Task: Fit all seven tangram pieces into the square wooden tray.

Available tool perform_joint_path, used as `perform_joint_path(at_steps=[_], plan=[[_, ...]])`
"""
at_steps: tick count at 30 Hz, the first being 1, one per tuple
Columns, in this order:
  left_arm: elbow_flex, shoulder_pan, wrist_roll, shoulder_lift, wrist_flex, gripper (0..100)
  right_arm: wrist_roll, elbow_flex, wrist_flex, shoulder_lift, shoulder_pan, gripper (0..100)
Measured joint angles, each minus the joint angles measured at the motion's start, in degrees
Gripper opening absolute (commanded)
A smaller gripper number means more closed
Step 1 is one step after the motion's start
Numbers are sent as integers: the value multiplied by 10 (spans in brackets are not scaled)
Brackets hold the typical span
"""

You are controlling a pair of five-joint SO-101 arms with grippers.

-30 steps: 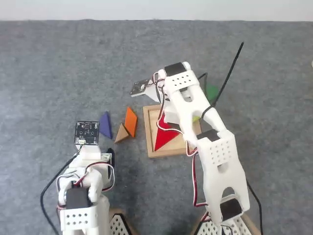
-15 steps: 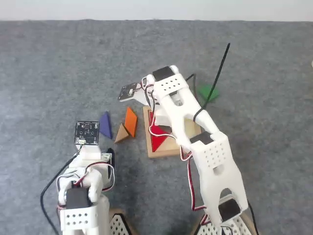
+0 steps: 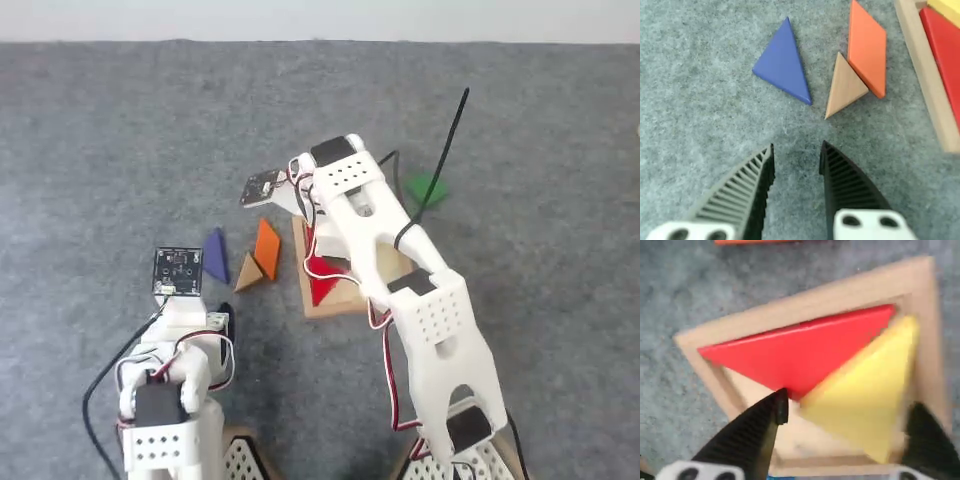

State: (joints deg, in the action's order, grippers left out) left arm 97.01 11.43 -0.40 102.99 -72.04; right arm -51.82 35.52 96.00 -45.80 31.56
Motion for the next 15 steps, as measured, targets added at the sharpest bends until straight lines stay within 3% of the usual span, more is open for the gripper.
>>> perform_joint_path(at_steps=[3,15], plan=[[0,0,0,0,0,151,-1,0,-3,0,0,552],[0,0,0,0,0,151,-1,0,-3,0,0,552]])
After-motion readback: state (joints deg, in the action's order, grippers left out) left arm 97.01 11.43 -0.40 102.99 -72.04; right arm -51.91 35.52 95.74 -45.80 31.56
